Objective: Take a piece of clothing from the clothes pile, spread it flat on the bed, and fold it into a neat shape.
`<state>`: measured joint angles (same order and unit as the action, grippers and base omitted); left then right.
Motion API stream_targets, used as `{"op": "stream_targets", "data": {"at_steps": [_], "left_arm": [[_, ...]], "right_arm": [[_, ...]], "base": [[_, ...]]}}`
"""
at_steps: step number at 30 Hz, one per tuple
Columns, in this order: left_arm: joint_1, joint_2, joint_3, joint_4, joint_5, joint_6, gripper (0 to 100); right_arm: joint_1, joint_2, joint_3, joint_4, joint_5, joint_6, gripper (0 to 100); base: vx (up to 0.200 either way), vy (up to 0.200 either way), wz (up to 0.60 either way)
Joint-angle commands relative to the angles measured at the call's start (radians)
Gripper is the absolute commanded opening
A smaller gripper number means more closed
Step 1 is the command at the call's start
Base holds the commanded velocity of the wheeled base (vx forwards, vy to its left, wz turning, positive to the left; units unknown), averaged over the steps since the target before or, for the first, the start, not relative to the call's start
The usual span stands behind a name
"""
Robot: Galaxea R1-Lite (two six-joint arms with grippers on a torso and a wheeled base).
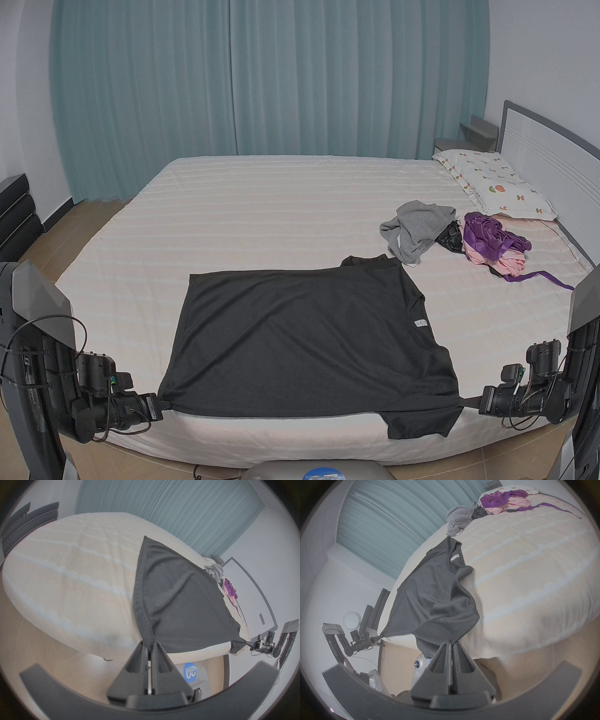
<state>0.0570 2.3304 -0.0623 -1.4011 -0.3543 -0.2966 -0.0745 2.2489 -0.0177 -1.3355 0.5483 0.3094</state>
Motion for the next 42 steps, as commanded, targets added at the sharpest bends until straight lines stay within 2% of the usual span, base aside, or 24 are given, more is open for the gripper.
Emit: {"op": "stream_targets", "data": {"at_steps": [1, 6, 10, 12, 13, 20, 21, 24, 29, 37, 42], "left_arm": [[0.04, 0.004, 0.044, -0.029, -0.008, 0.033, 0], [0.052, -0.002, 0.061, -0.044, -0.009, 0.063, 0], [0.056, -0.033, 0.061, -0.032, -0.008, 0.068, 0], [0.056, -0.034, 0.061, -0.03, -0.009, 0.068, 0], [0.055, -0.057, 0.061, 0.005, -0.008, 0.071, 0], [0.069, -0.132, 0.061, 0.131, -0.008, 0.14, 0], [0.078, -0.163, 0.061, 0.194, -0.006, 0.172, 0], [0.087, -0.172, 0.061, 0.243, 0.005, 0.22, 0], [0.115, -0.198, 0.062, 0.286, 0.014, 0.243, 0], [0.122, -0.306, 0.061, 0.49, 0.015, 0.327, 0], [0.122, -0.376, 0.061, 0.577, 0.017, 0.332, 0]], "right_arm": [[-0.005, -0.054, 0.018, 0.041, -0.002, -0.009, 0], [0.004, -0.129, 0.018, 0.127, -0.004, -0.026, 0], [-0.004, -0.141, 0.018, 0.208, -0.004, -0.101, 0], [-0.004, -0.141, 0.018, 0.213, -0.004, -0.104, 0], [-0.008, -0.138, 0.018, 0.257, -0.004, -0.139, 0], [-0.01, -0.164, 0.018, 0.303, -0.022, -0.151, 0], [-0.01, -0.175, 0.018, 0.34, -0.037, -0.168, 0], [-0.015, -0.177, 0.018, 0.357, -0.044, -0.199, 0], [-0.015, -0.203, 0.018, 0.426, -0.053, -0.21, 0], [-0.021, -0.287, 0.018, 0.519, -0.054, -0.231, 0], [-0.025, -0.321, 0.018, 0.599, -0.054, -0.259, 0]], "base": [[0.0, 0.0, 0.0], [0.0, 0.0, 0.0], [0.0, 0.0, 0.0], [0.0, 0.0, 0.0], [0.0, 0.0, 0.0], [0.0, 0.0, 0.0], [0.0, 0.0, 0.0], [0.0, 0.0, 0.0], [0.0, 0.0, 0.0], [0.0, 0.0, 0.0], [0.0, 0.0, 0.0]]}}
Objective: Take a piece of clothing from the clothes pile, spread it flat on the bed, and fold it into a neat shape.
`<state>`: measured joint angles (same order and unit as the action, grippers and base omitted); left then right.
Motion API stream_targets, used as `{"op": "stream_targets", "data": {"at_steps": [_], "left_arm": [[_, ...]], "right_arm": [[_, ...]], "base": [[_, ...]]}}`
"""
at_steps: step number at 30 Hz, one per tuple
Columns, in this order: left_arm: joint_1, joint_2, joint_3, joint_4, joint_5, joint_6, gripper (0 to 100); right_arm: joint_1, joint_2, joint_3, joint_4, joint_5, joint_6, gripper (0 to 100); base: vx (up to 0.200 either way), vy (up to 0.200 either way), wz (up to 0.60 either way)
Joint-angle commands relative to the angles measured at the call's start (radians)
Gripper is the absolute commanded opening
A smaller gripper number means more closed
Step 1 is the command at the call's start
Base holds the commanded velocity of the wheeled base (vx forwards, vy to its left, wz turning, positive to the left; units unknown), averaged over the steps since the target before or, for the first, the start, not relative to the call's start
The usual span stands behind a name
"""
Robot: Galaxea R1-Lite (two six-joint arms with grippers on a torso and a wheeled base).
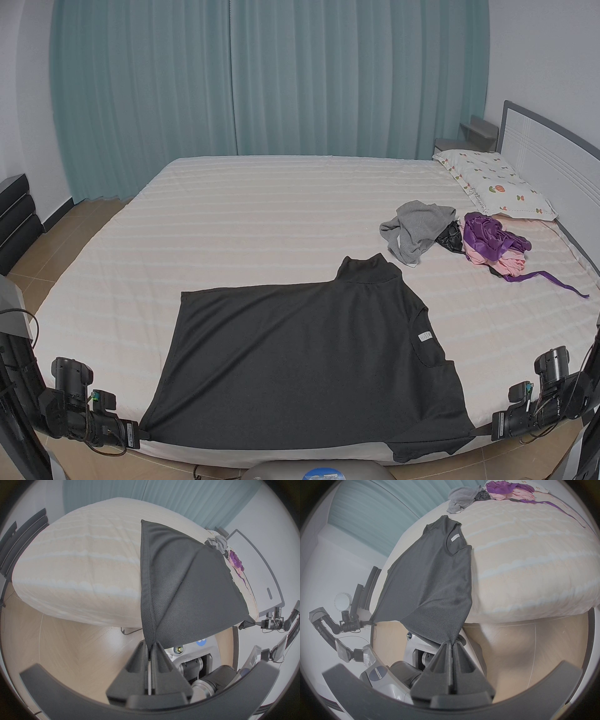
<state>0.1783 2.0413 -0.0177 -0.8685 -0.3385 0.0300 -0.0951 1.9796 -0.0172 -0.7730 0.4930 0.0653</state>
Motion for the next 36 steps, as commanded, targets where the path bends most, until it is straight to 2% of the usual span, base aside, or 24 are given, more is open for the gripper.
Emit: {"op": "stream_targets", "data": {"at_steps": [1, 10, 20, 24, 31, 33, 36], "left_arm": [[0.001, -0.087, 0.016, 0.045, 0.001, 0.005, 0], [-0.003, -0.188, 0.016, 0.178, 0.036, 0.021, 0], [-0.003, -0.197, 0.018, 0.249, 0.064, 0.027, 0], [-0.005, -0.202, 0.008, 0.243, 0.079, 0.027, 0], [-0.006, -0.222, -0.054, 0.235, 0.079, -0.012, 0], [-0.023, -0.242, -0.11, 0.233, 0.078, -0.085, 0], [-0.04, -0.254, -0.136, 0.233, 0.078, -0.136, 0]], "right_arm": [[-0.005, -0.051, 0.017, 0.037, 0.001, -0.015, 0], [-0.015, -0.117, 0.017, 0.15, -0.01, -0.041, 0], [-0.009, -0.185, 0.017, 0.247, -0.03, -0.056, 0], [-0.014, -0.191, 0.016, 0.222, -0.033, -0.061, 0], [-0.011, -0.208, 0.005, 0.087, -0.03, -0.047, 0], [-0.009, -0.208, -0.032, 0.049, -0.03, -0.032, 0], [-0.003, -0.211, -0.055, 0.049, -0.03, -0.005, 0]], "base": [[0.0, 0.0, 0.0], [0.0, 0.0, 0.0], [0.0, 0.0, 0.0], [0.0, 0.0, 0.0], [0.0, 0.0, 0.0], [0.0, 0.0, 0.0], [0.0, 0.0, 0.0]]}}
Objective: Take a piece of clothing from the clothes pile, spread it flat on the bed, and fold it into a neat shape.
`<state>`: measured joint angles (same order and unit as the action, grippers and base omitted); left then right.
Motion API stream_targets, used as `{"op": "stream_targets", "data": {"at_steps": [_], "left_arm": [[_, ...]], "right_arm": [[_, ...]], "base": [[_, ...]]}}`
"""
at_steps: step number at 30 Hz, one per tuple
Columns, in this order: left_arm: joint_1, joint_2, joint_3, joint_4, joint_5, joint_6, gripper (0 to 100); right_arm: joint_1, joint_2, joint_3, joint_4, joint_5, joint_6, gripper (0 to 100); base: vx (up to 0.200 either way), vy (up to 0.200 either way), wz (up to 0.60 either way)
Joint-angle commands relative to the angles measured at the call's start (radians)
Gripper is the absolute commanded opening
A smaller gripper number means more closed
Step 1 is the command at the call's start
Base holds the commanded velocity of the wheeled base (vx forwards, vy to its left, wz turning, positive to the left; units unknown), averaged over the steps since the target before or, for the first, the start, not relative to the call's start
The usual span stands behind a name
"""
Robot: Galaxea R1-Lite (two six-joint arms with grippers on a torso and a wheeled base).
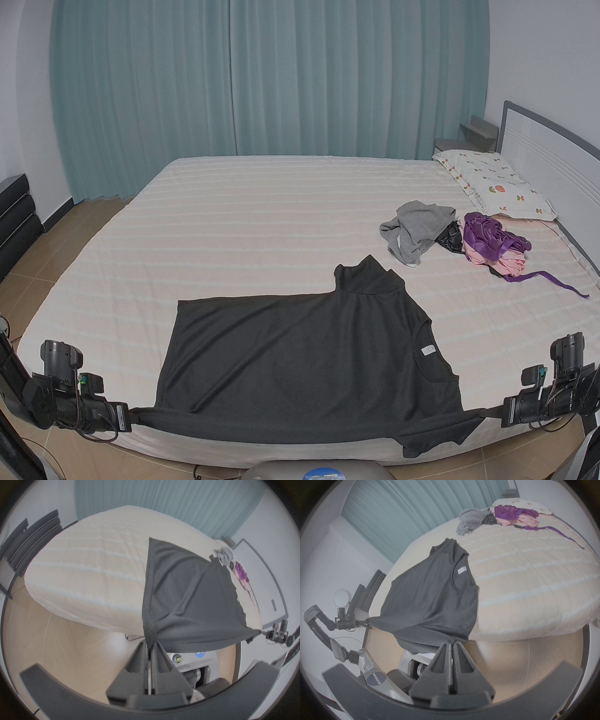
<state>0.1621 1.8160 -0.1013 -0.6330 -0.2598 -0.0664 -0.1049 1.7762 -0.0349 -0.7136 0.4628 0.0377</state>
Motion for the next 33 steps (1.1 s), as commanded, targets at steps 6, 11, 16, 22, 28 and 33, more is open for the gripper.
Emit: {"op": "stream_targets", "data": {"at_steps": [6, 11, 16, 22, 28, 33], "left_arm": [[-0.108, -0.064, -0.172, 0.009, 0.013, -0.268, 0], [-0.112, -0.037, -0.201, 0.009, 0.07, -0.279, 0], [-0.112, -0.037, -0.199, 0.01, 0.076, -0.277, 0], [-0.112, -0.04, -0.186, 0.012, 0.082, -0.277, 0], [-0.11, -0.032, -0.186, 0.012, 0.082, -0.276, 0], [-0.115, -0.004, -0.196, 0.01, 0.082, -0.276, 0]], "right_arm": [[0.047, -0.011, -0.149, -0.01, -0.003, 0.128, 0], [0.047, -0.006, -0.195, -0.003, -0.004, 0.148, 0], [0.047, -0.001, -0.192, -0.001, -0.004, 0.148, 0], [0.048, -0.018, -0.171, -0.001, -0.004, 0.146, 0], [0.062, -0.029, -0.132, -0.003, -0.003, 0.14, 0], [0.063, -0.003, -0.172, -0.007, -0.001, 0.148, 0]], "base": [[0.0, 0.0, 0.0], [0.0, 0.0, 0.0], [0.0, 0.0, 0.0], [0.0, 0.0, 0.0], [0.0, 0.0, 0.0], [0.0, 0.0, 0.0]]}}
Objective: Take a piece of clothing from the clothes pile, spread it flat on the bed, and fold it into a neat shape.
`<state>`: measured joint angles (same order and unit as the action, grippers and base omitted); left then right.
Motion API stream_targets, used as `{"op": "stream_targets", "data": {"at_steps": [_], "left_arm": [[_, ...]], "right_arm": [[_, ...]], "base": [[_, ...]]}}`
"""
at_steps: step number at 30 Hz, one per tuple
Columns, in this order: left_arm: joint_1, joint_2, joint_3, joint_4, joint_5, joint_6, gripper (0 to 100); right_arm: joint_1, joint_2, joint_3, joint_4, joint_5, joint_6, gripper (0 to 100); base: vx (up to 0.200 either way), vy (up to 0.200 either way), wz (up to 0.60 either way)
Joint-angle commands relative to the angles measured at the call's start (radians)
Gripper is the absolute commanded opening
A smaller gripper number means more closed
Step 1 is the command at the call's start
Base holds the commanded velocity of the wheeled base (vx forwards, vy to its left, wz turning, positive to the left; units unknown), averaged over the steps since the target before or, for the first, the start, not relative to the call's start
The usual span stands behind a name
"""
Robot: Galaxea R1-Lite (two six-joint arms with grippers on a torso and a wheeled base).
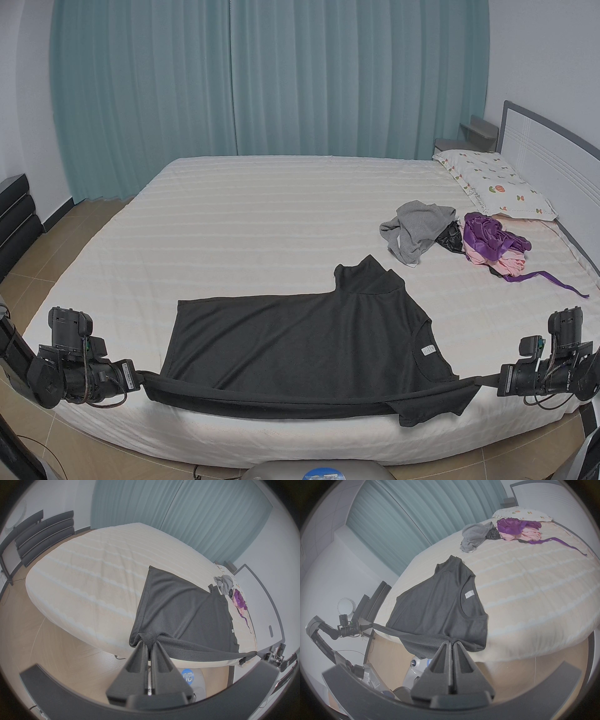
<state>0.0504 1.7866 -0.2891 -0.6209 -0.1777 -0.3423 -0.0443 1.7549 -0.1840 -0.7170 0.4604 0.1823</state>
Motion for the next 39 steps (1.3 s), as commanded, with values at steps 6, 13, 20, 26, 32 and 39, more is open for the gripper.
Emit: {"op": "stream_targets", "data": {"at_steps": [6, 13, 20, 26, 32, 39], "left_arm": [[-0.026, 0.109, -0.084, -0.002, 0.014, -0.047, 0], [-0.029, 0.163, -0.174, 0.0, 0.044, -0.063, 0], [-0.044, 0.143, -0.182, 0.027, 0.06, -0.07, 0], [-0.043, 0.088, -0.18, 0.064, 0.06, -0.07, 0], [-0.043, 0.031, -0.183, 0.116, 0.06, -0.072, 0], [-0.043, 0.063, -0.185, 0.13, 0.058, -0.072, 0]], "right_arm": [[0.006, 0.121, -0.135, 0.005, -0.008, 0.023, 0], [0.006, 0.195, -0.218, 0.007, -0.008, 0.026, 0], [0.006, 0.195, -0.238, 0.016, -0.008, 0.043, 0], [0.006, 0.186, -0.241, 0.024, -0.008, 0.045, 0], [0.006, 0.193, -0.239, 0.022, -0.005, 0.046, 0], [0.007, 0.193, -0.259, 0.022, -0.003, 0.086, 0]], "base": [[0.0, 0.0, 0.0], [0.0, 0.0, 0.0], [0.0, 0.0, 0.0], [0.0, 0.0, 0.0], [0.0, 0.0, 0.0], [0.0, 0.0, 0.0]]}}
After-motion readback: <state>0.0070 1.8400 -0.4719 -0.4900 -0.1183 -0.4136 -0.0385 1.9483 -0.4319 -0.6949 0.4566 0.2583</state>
